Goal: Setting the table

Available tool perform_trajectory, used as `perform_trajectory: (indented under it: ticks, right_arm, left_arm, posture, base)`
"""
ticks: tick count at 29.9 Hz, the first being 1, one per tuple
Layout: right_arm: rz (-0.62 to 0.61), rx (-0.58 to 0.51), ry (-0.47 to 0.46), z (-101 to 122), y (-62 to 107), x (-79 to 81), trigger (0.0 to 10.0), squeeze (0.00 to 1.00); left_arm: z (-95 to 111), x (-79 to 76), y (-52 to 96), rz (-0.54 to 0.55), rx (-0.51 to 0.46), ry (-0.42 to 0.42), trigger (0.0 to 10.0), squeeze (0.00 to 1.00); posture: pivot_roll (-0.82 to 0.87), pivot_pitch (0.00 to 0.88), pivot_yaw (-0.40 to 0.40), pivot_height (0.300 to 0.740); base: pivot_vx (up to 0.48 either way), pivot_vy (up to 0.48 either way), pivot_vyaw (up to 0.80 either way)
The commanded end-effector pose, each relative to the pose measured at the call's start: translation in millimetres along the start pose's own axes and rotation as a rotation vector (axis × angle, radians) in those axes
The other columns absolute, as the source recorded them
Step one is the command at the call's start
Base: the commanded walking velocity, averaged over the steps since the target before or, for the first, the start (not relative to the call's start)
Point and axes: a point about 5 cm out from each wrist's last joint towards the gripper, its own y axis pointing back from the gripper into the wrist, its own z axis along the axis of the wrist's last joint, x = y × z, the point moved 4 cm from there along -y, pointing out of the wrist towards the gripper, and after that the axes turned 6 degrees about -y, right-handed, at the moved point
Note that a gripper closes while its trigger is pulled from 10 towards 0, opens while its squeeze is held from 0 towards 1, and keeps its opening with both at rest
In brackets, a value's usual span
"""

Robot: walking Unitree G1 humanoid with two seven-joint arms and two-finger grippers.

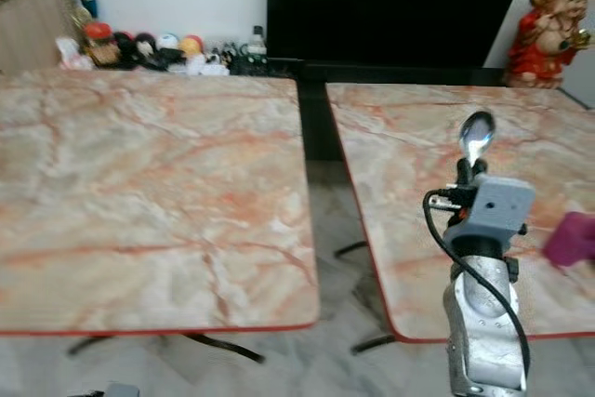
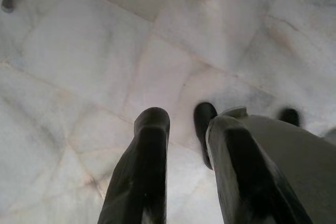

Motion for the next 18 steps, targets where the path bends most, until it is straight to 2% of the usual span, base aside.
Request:
perform_trajectory:
  ticks: [1, 13, 18]
  right_arm:
    - [-0.023, -0.025, 0.004, 6.3, 0.0, -7.5, 10.0, 0.0]
    - [-0.031, -0.023, 0.004, 3.4, 3.2, -5.2, 10.0, 0.0]
    - [-0.045, -0.028, 0.012, 4.8, 3.4, -11.4, 10.0, 0.0]
  left_arm:
    - [-2.6, -5.8, -0.4, -0.016, 0.014, -0.007, 10.0, 0.0]
    - [-4.2, -6.8, 0.0, -0.026, 0.017, -0.027, 10.0, 0.0]
    - [-4.6, -5.8, 0.3, -0.029, 0.018, -0.031, 10.0, 0.0]
  posture:
    - [0.0, 0.043, -0.036, 0.74]
    - [-0.01, 0.02, -0.027, 0.74]
    - [-0.01, 0.009, -0.025, 0.74]
  base:
    - [0.0, -0.472, 0.0]
    - [0.0, -0.473, 0.0]
    - [0.0, -0.472, 0.0]
